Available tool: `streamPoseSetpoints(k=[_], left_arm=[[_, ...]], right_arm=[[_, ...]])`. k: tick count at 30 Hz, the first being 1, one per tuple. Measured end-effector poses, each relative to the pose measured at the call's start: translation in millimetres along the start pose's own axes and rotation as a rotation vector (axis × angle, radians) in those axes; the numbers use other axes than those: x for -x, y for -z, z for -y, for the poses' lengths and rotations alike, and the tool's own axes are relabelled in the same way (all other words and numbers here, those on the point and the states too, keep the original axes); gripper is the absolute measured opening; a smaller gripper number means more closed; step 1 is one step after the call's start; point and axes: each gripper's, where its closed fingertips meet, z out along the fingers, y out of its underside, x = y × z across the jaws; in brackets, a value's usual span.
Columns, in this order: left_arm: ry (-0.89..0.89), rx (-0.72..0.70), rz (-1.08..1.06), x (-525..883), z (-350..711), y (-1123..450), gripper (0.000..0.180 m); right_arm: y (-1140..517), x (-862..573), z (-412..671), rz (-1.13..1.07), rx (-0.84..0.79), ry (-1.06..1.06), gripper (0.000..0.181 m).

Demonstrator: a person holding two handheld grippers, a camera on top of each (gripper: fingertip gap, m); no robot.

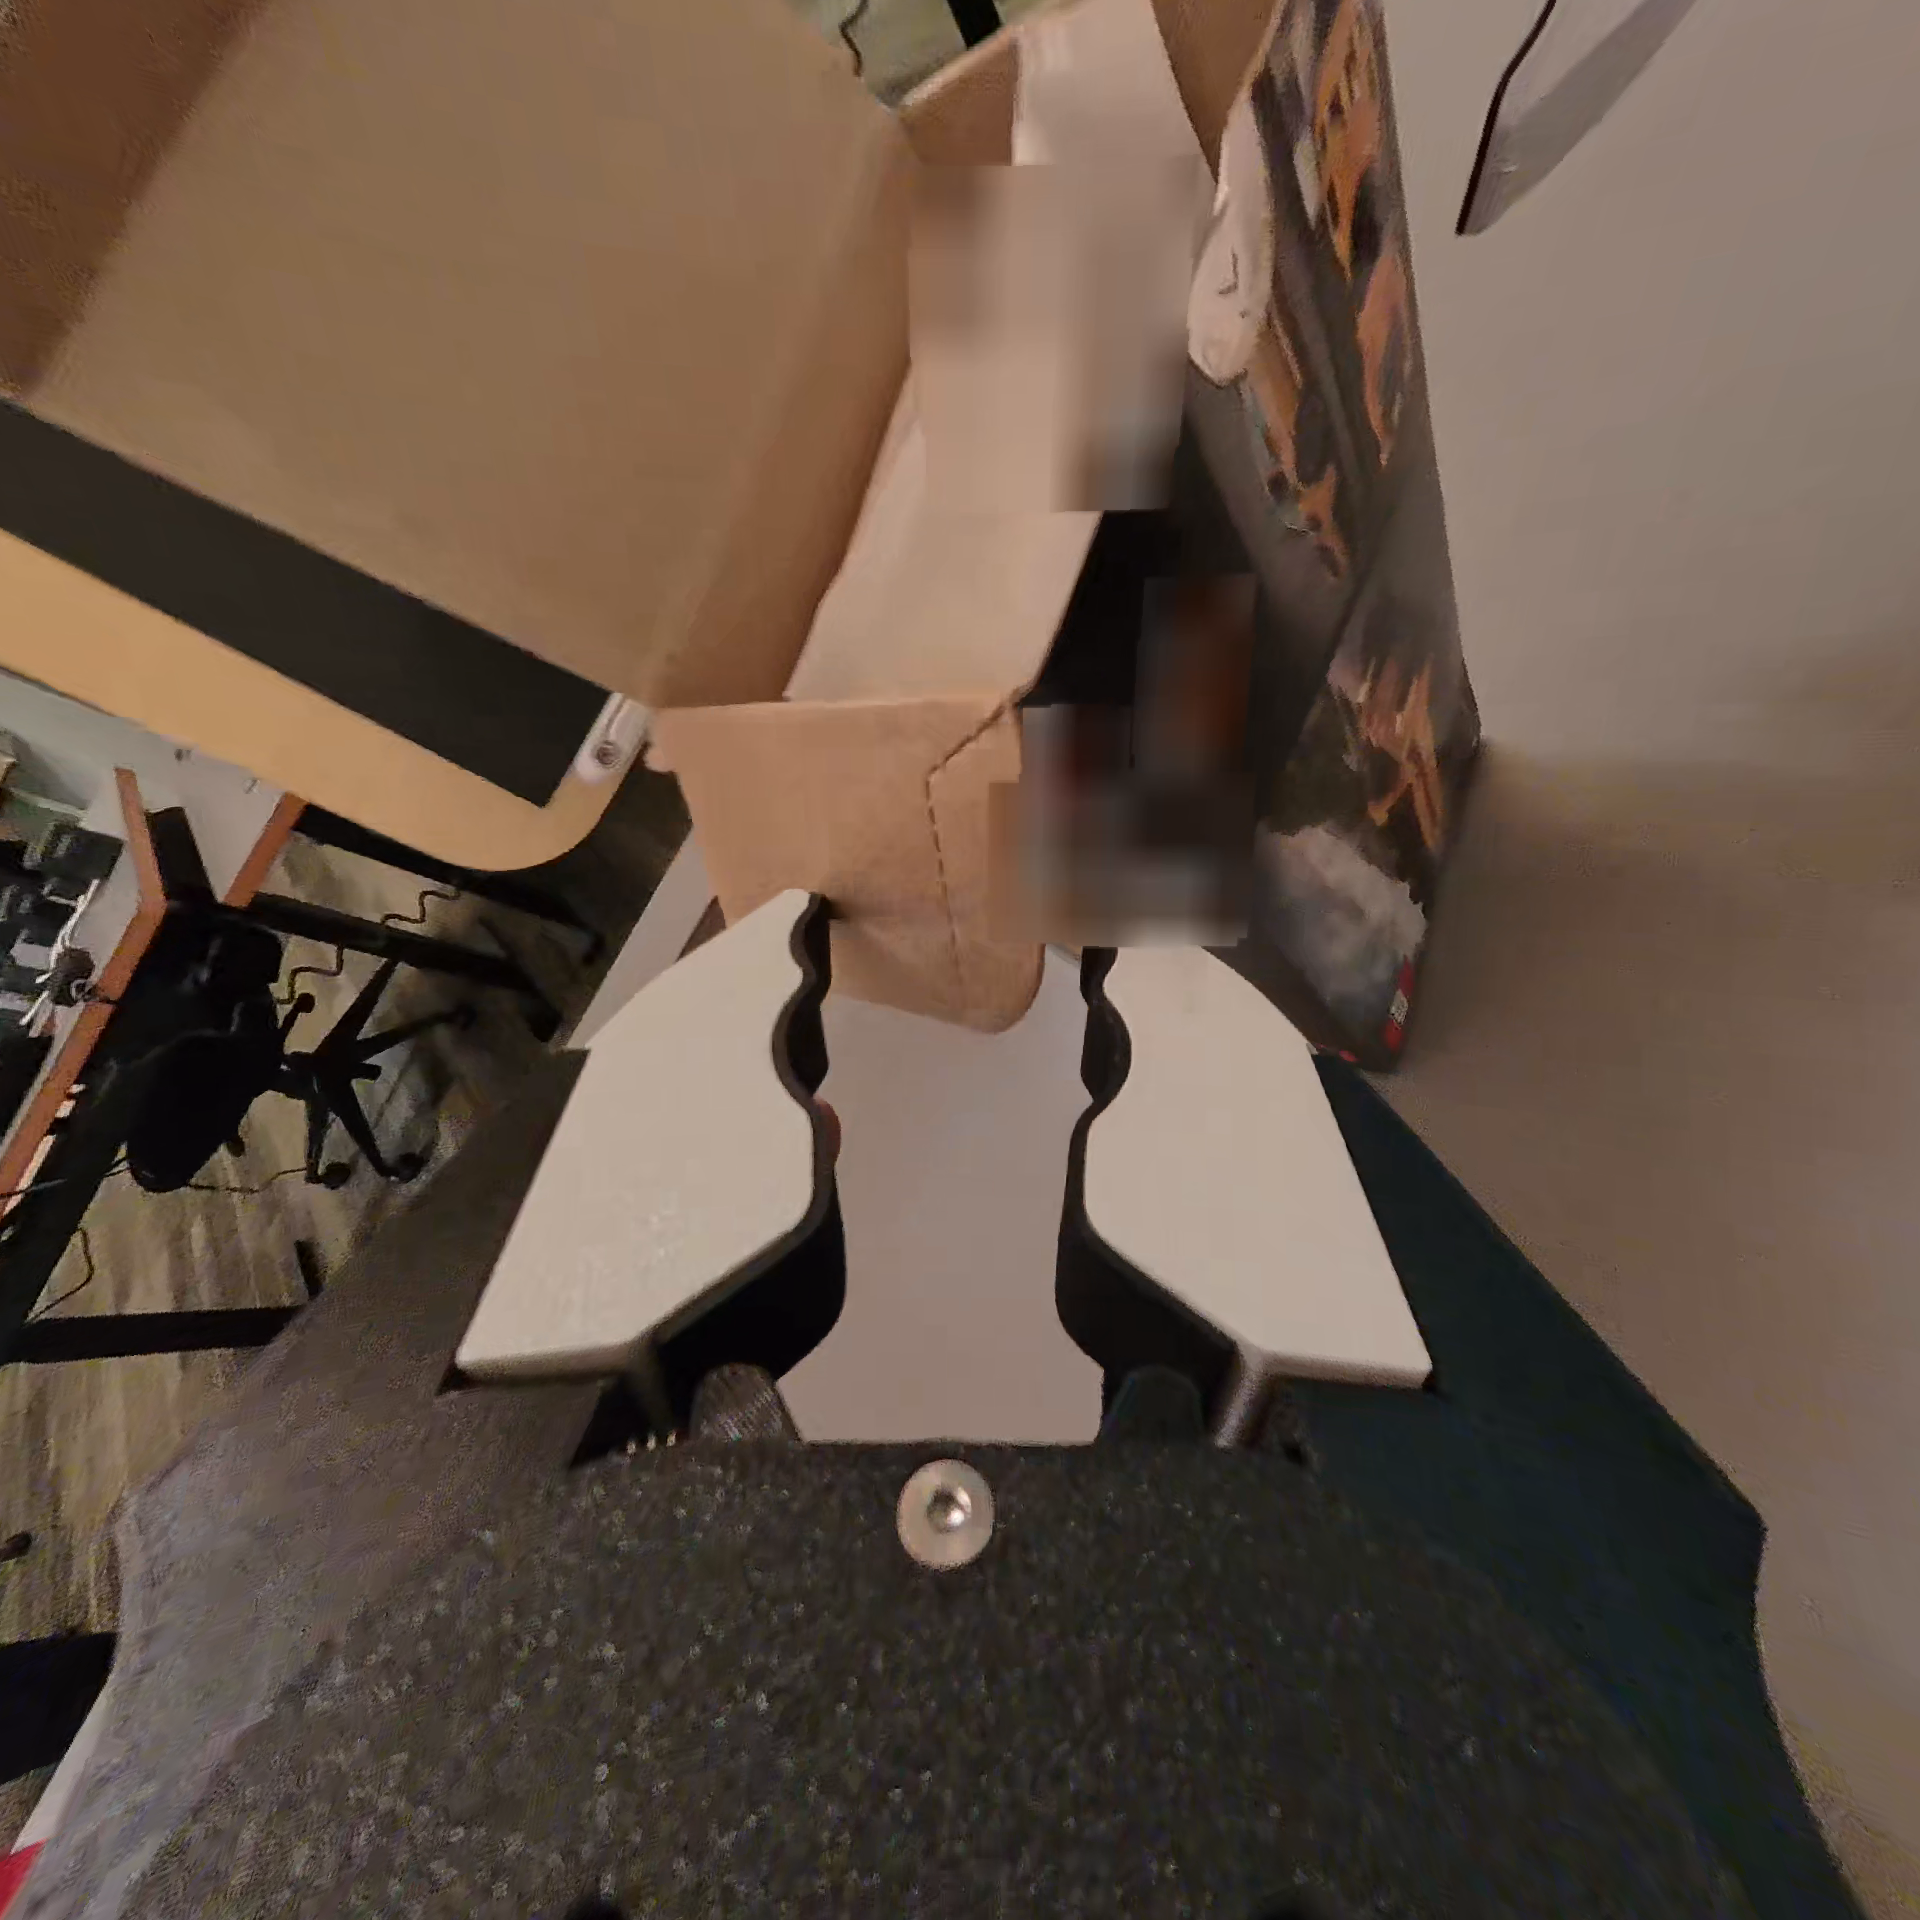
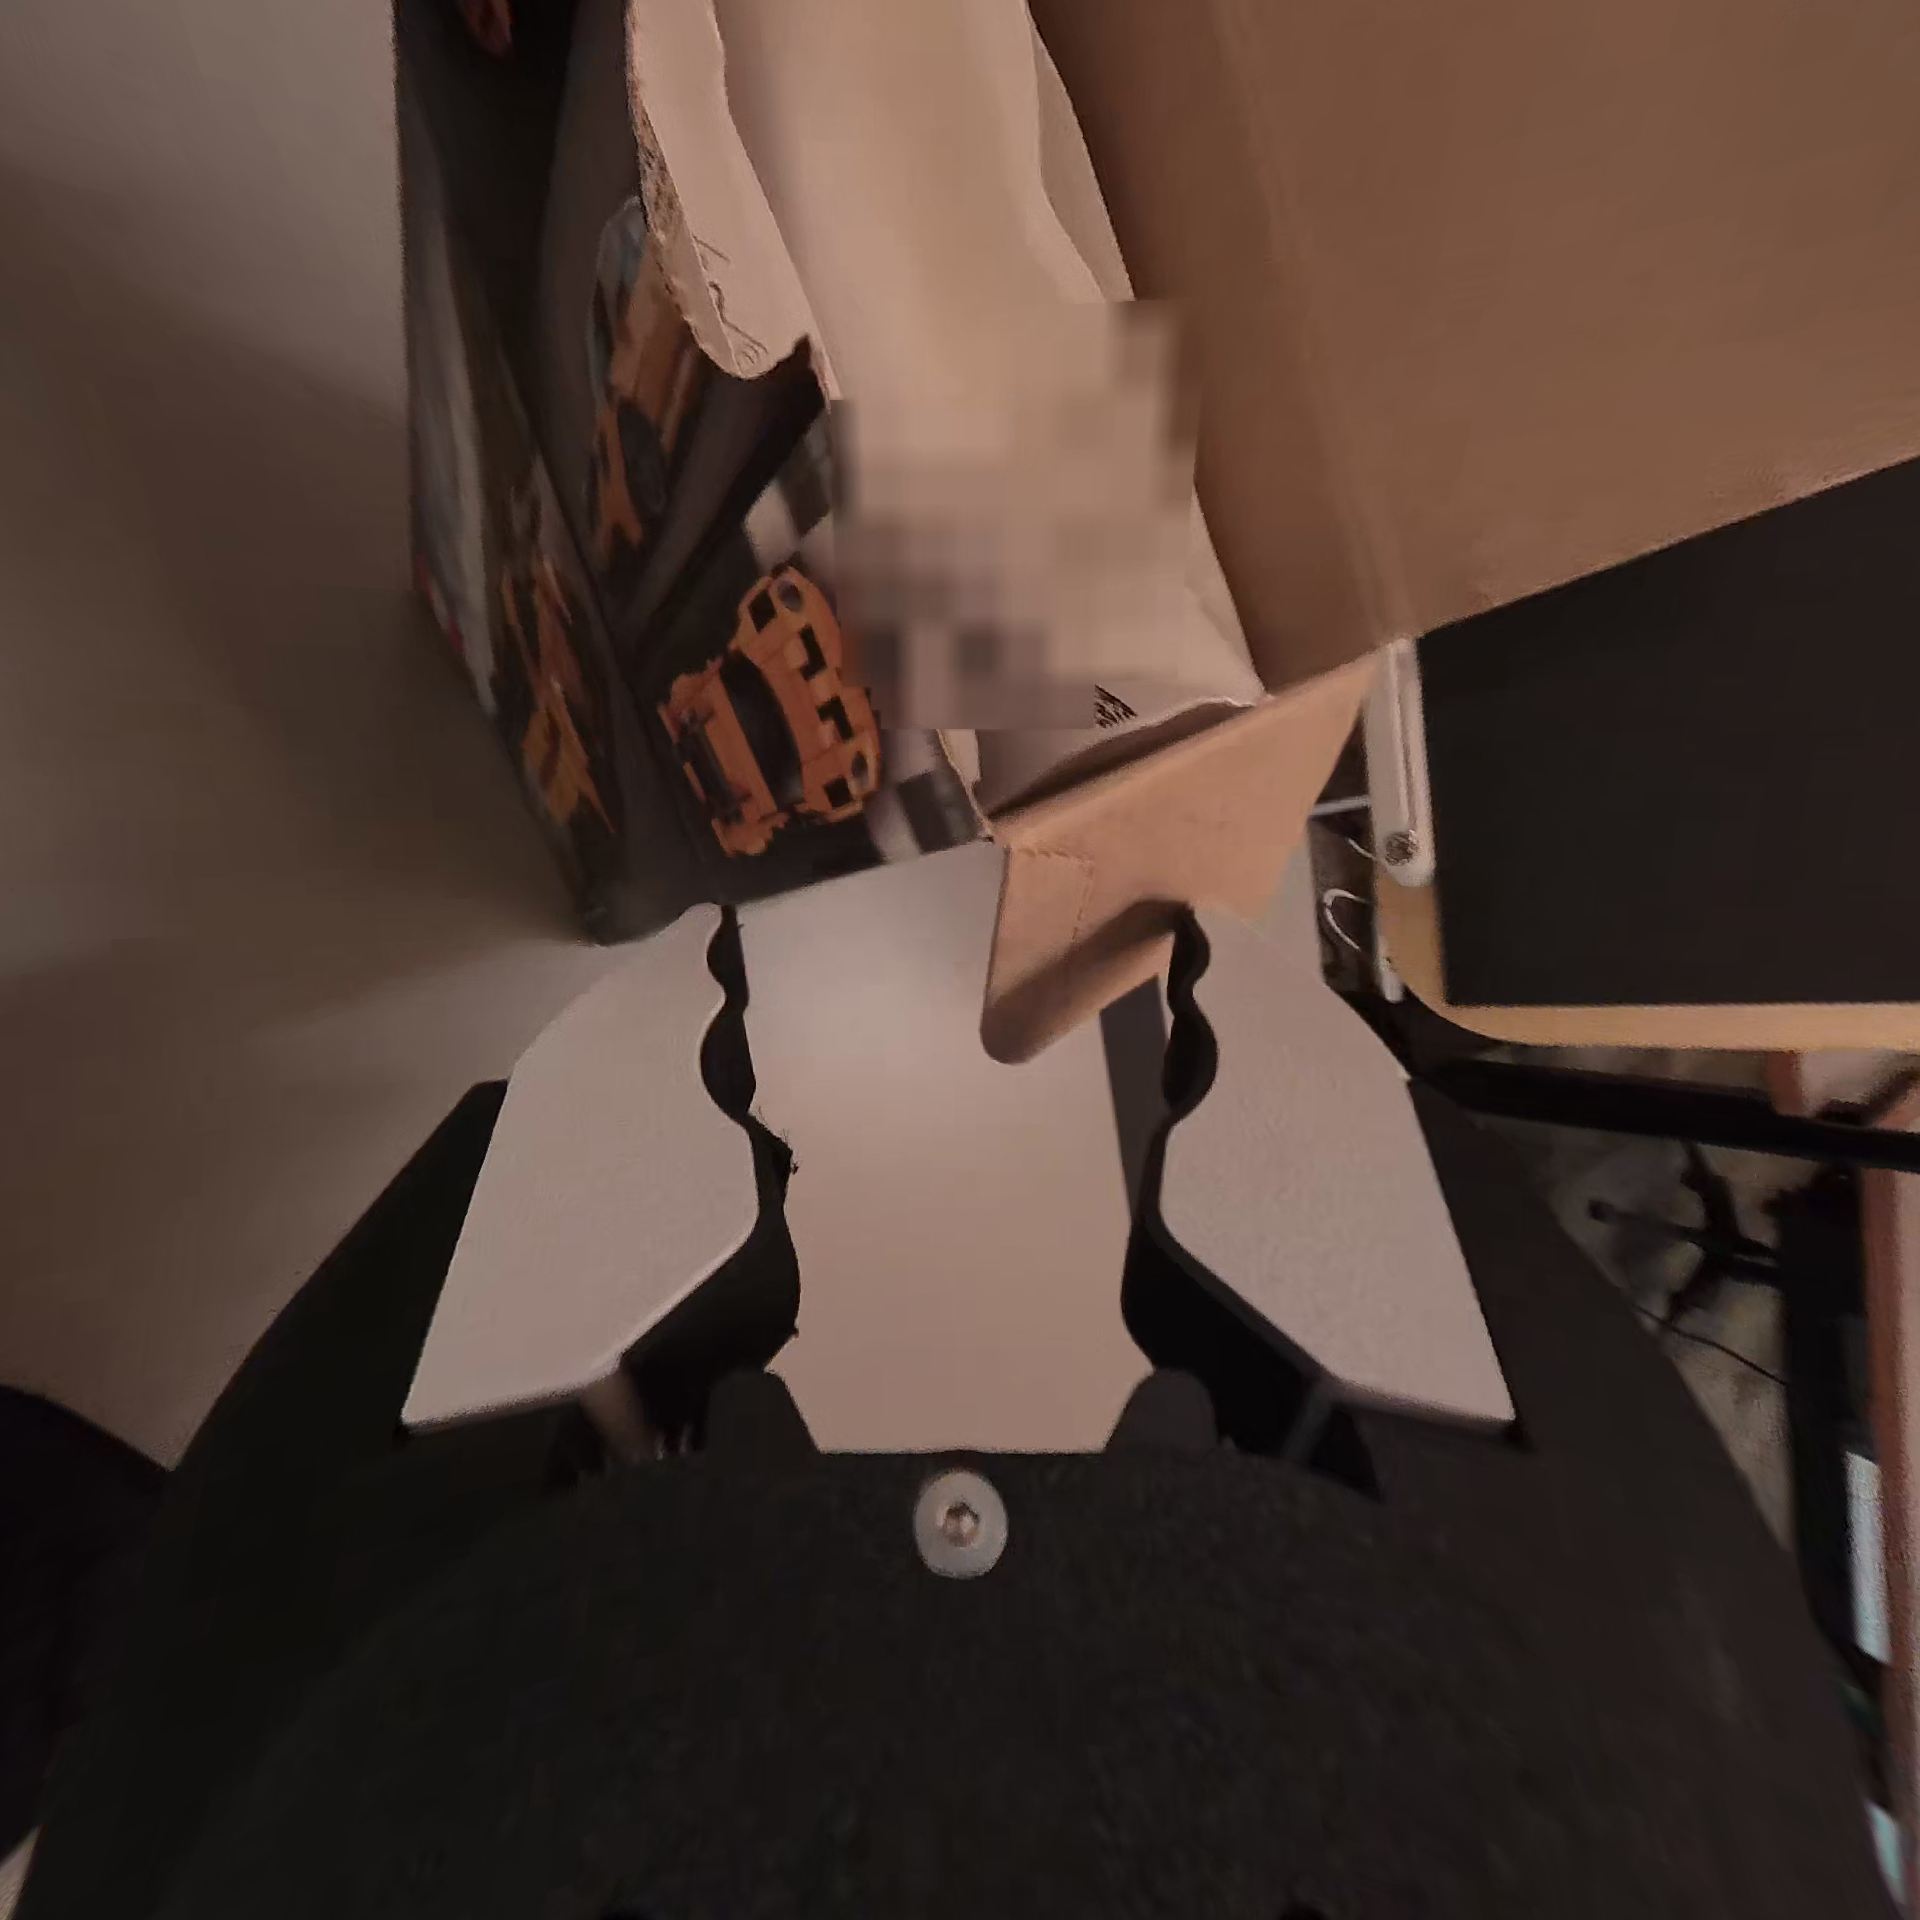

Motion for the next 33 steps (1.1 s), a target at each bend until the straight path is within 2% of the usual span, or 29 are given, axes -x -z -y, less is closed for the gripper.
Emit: streamPoseSetpoints(k=[7, 16, 23, 27, 30, 33], left_arm=[[-0.027, -0.019, -0.048, -5.9, 4.0, -13.1, 0.043], [-0.121, -0.026, -0.184, -3.4, 7.1, -20.6, 0.042], [-0.060, -0.080, -0.176, 20.0, 8.0, -43.8, 0.042], [0.007, -0.140, -0.115, 24.9, -1.5, -41.7, 0.037], [0.094, -0.210, -0.134, 21.6, -8.0, -29.7, 0.043], [0.138, -0.265, -0.139, 17.4, -10.9, -18.4, 0.045]], right_arm=[[-11.7, 18.1, 19.5, 0.093, -0.176, -0.117, 0.080], [-13.7, 16.3, 28.9, 0.067, -0.243, -0.310, 0.081], [-19.0, 2.3, 24.1, -0.120, -0.287, -0.434, 0.077], [-4.1, 4.4, 20.2, -0.105, -0.349, -0.465, 0.069], [20.1, 2.0, 20.0, -0.107, -0.398, -0.462, 0.064], [50.3, -0.3, 33.5, -0.097, -0.443, -0.401, 0.051]])
